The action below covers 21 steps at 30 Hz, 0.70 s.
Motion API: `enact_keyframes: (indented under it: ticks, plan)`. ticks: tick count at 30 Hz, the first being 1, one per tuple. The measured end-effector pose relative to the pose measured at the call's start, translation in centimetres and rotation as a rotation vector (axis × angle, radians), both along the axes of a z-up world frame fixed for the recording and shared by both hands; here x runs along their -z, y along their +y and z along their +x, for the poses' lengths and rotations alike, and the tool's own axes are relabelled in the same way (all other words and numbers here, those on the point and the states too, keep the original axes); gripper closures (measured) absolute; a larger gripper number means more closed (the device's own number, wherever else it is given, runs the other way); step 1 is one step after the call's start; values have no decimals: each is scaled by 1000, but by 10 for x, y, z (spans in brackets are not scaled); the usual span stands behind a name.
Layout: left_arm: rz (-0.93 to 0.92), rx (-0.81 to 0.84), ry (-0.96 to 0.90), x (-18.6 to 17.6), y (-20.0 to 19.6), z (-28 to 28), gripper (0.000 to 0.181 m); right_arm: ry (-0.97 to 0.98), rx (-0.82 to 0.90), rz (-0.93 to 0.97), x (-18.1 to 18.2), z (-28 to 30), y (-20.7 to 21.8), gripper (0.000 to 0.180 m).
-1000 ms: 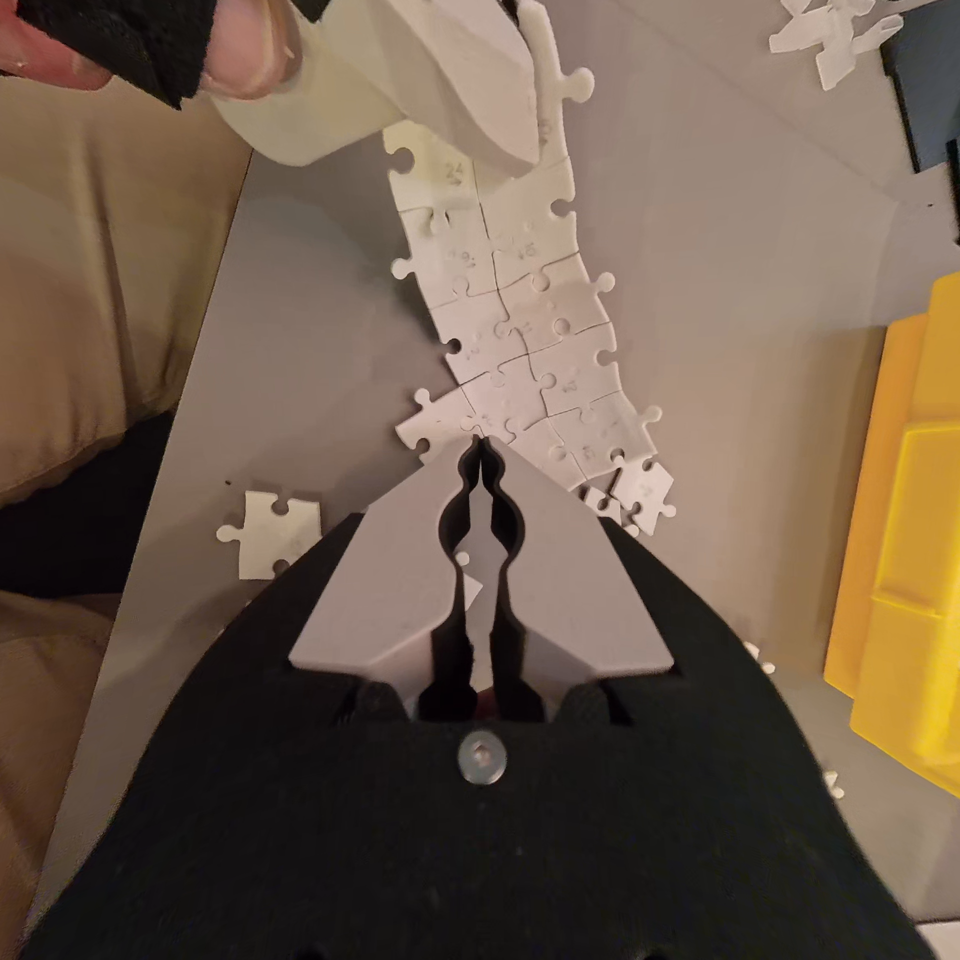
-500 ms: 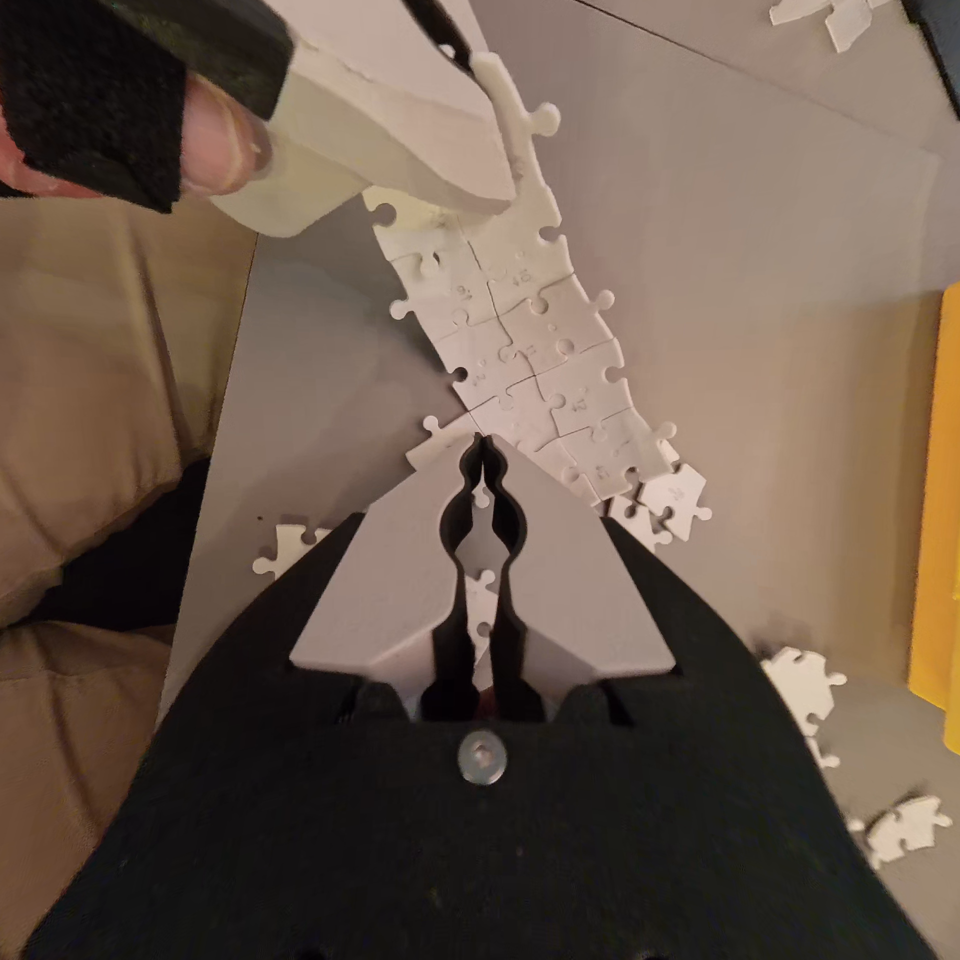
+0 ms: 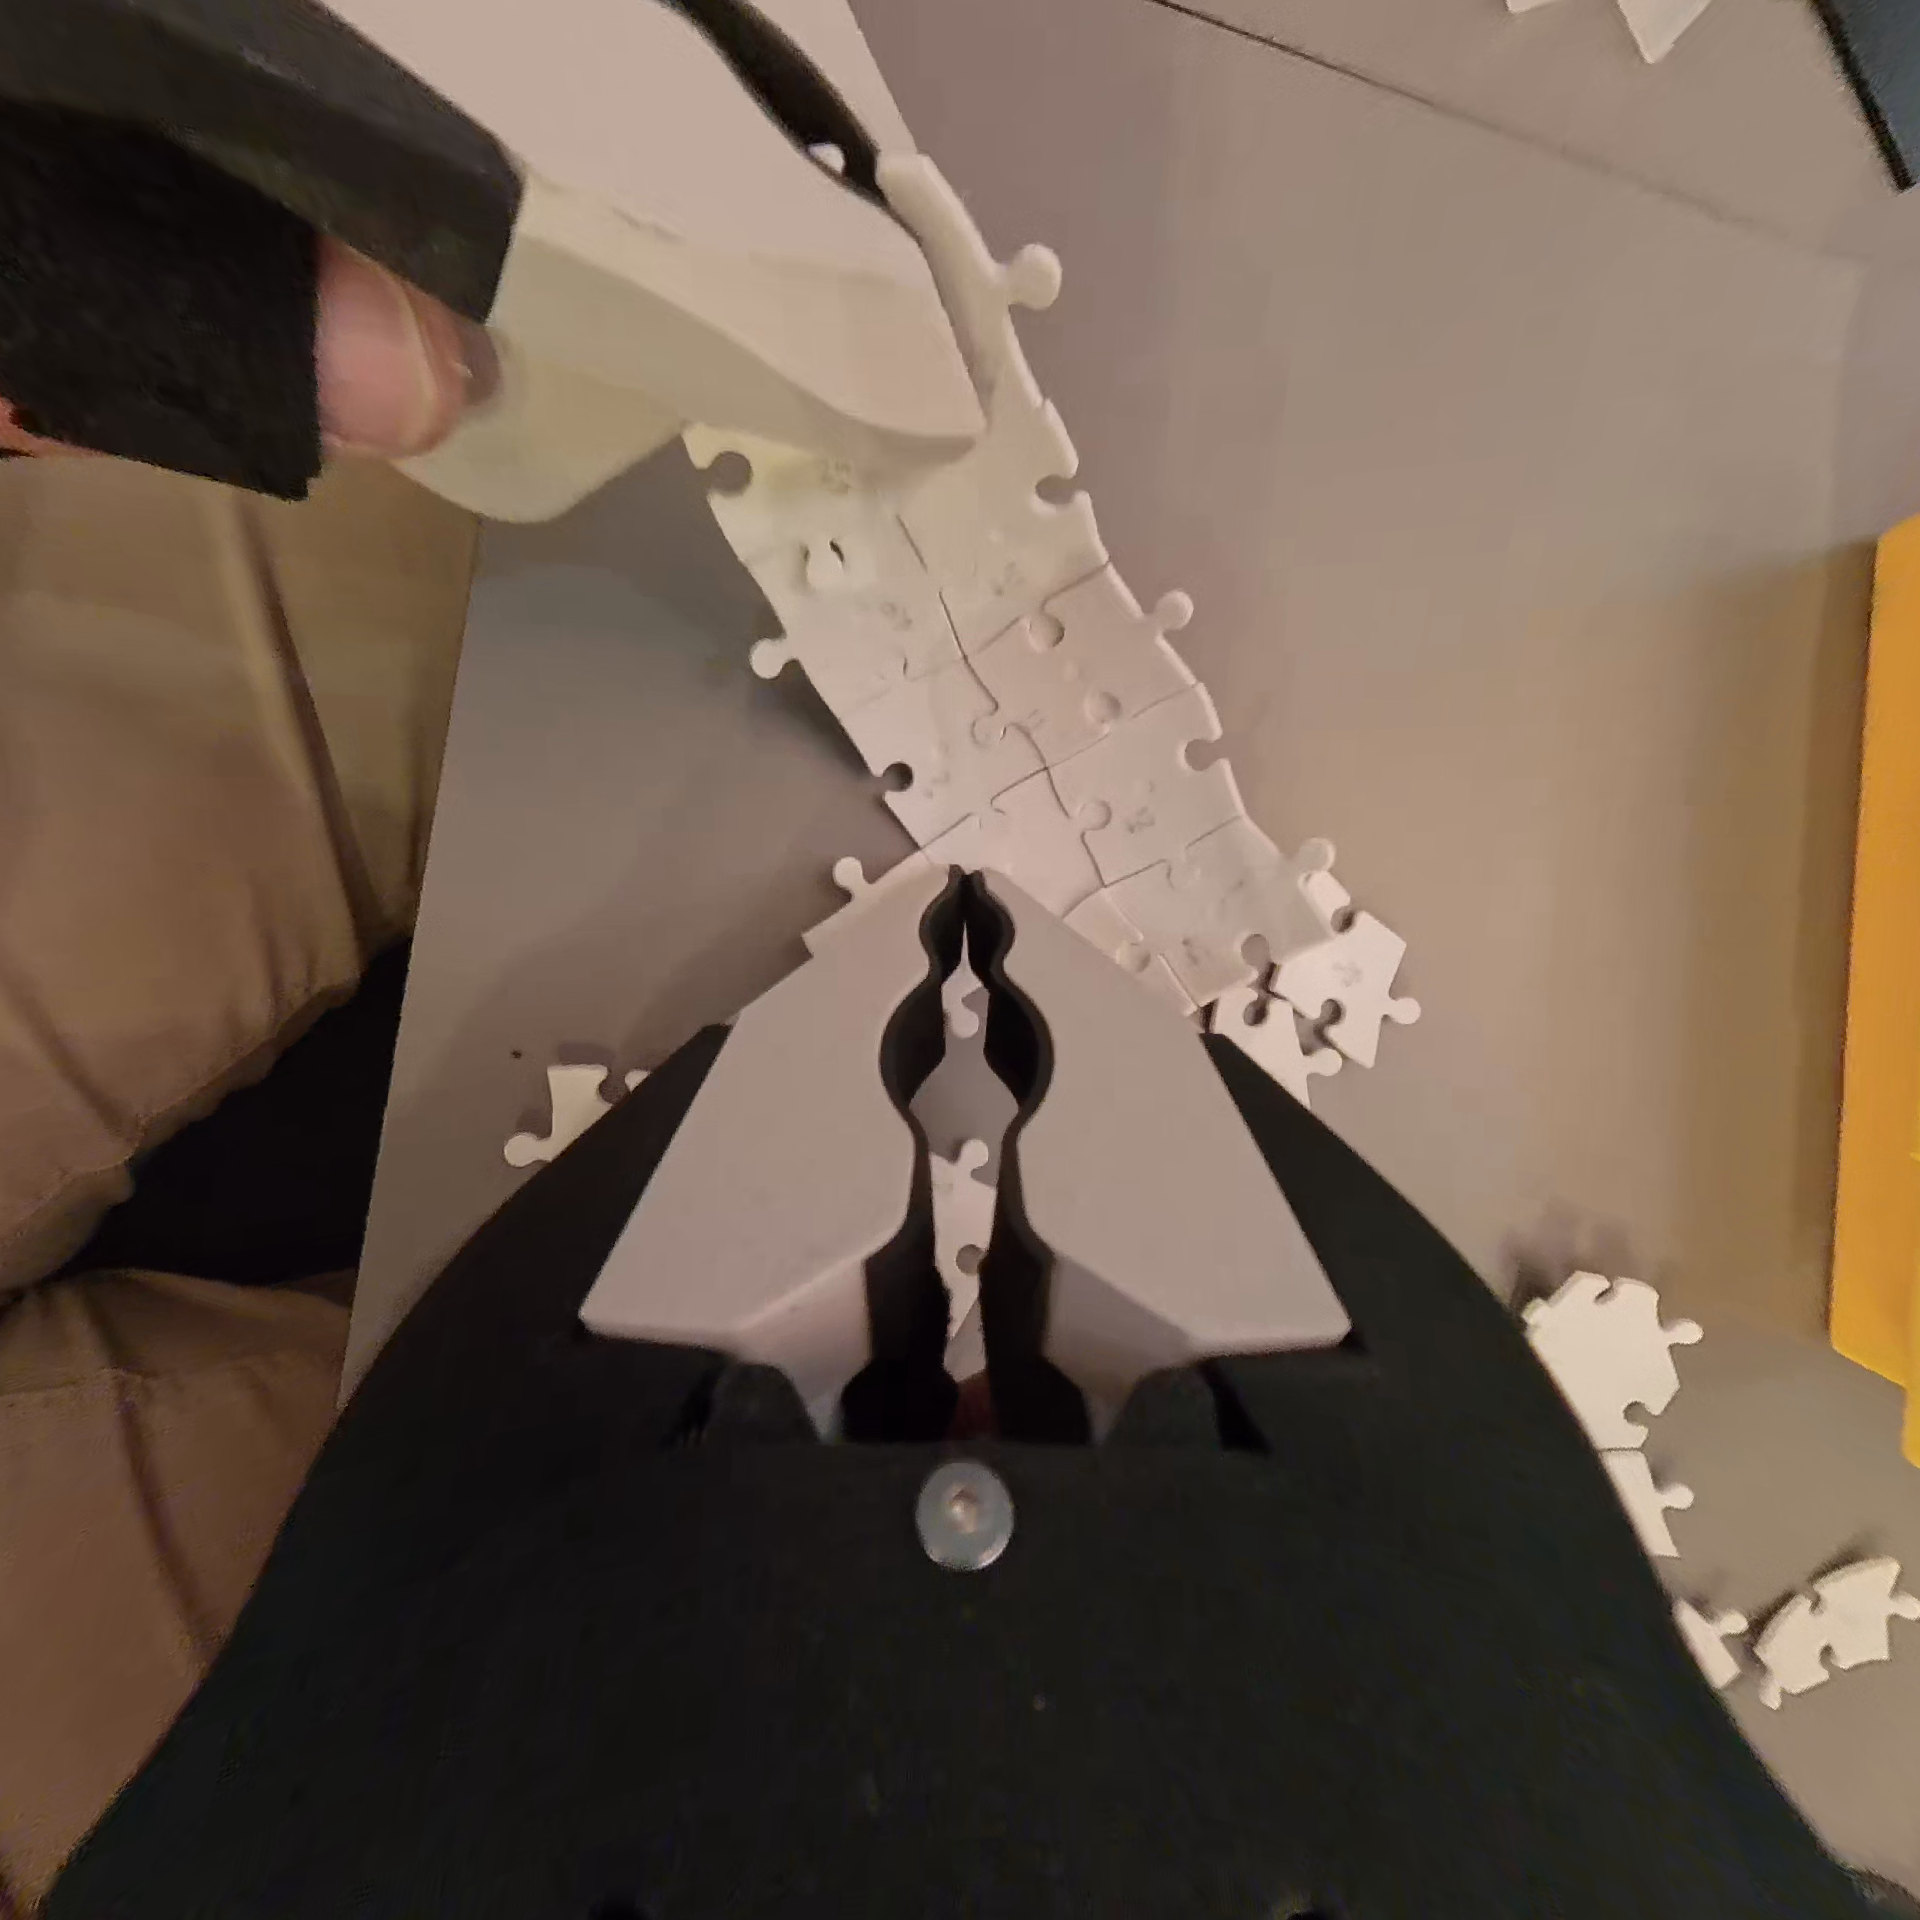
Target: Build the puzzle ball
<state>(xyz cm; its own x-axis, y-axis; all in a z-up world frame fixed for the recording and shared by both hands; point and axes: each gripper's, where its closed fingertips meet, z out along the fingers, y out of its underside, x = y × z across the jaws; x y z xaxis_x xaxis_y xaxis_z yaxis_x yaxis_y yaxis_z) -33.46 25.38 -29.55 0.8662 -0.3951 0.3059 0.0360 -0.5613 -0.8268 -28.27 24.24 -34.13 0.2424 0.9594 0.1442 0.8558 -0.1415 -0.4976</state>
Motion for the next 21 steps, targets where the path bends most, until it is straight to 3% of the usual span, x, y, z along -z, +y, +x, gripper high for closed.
enact_keyframes:
  ticks: [1,21]
  plan:
    - [-1,0,-1,0,0,0,178,4,0,-6,0,0,0,180]
    - [-3,-4,-20,0,0,0,178,6,5,16,-19,14,3,180]
